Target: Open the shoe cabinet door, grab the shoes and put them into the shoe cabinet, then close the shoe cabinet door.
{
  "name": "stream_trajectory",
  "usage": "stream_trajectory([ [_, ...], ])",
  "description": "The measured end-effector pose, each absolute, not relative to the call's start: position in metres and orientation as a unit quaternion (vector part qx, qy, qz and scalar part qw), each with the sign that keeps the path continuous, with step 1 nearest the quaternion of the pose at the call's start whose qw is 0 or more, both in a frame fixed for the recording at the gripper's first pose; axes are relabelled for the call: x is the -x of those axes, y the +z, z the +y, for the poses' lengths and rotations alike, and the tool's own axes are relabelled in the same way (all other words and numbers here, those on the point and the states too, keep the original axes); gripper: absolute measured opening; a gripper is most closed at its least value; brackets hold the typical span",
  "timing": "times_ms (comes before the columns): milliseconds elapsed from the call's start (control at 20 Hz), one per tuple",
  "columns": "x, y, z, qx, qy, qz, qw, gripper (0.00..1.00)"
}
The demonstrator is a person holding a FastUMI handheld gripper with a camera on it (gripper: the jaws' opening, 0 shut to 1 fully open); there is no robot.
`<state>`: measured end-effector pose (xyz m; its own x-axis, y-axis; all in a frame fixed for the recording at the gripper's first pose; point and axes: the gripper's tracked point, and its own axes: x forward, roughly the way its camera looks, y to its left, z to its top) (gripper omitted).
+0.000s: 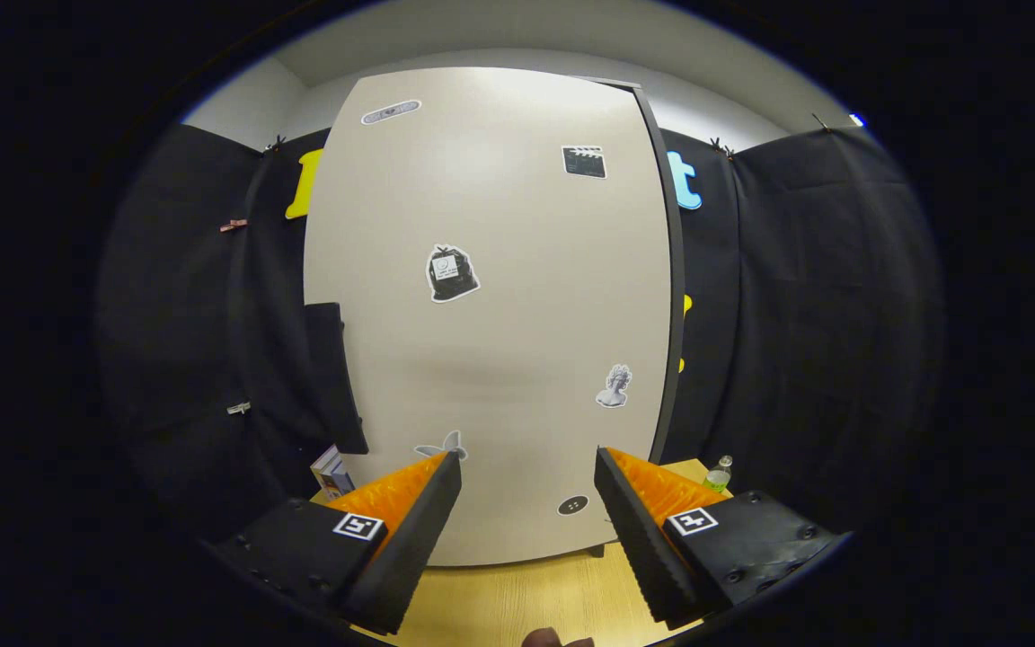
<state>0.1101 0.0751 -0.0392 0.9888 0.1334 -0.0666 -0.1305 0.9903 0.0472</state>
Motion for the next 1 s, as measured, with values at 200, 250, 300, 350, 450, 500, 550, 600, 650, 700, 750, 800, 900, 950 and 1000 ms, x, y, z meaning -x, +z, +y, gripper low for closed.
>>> stream_trajectory([
  [200,-0.1069,-0.0395,0.0770,-0.023,0.068,0.035,0.997,0.99],
  [250,-0.1070,-0.0397,0.0768,-0.024,0.069,0.035,0.997,0.99],
  [300,-0.1062,-0.0395,0.0772,-0.024,0.070,0.035,0.997,0.99],
  [350,-0.1058,-0.0400,0.0778,-0.024,0.070,0.036,0.997,0.99],
  [450,-0.1056,-0.0395,0.0774,-0.023,0.070,0.035,0.997,0.99],
  [500,-0.1054,-0.0395,0.0771,-0.024,0.069,0.035,0.997,0.99],
  [550,-0.1055,-0.0395,0.0769,-0.023,0.069,0.035,0.997,0.99],
  [600,-0.1051,-0.0391,0.0754,-0.023,0.068,0.034,0.997,0.99],
  [650,-0.1052,-0.0404,0.0756,-0.023,0.068,0.034,0.997,0.99],
  [700,-0.1048,-0.0404,0.0750,-0.024,0.068,0.034,0.997,0.99],
  [750,-0.1050,-0.0399,0.0750,-0.025,0.068,0.035,0.997,0.99],
  [800,-0.1044,-0.0387,0.0756,-0.025,0.069,0.035,0.997,0.99],
  [900,-0.1037,-0.0378,0.0753,-0.026,0.070,0.033,0.997,0.99],
  [950,-0.1033,-0.0381,0.0753,-0.025,0.070,0.032,0.997,0.99],
  [1000,-0.1037,-0.0378,0.0758,-0.025,0.071,0.030,0.997,0.99],
])
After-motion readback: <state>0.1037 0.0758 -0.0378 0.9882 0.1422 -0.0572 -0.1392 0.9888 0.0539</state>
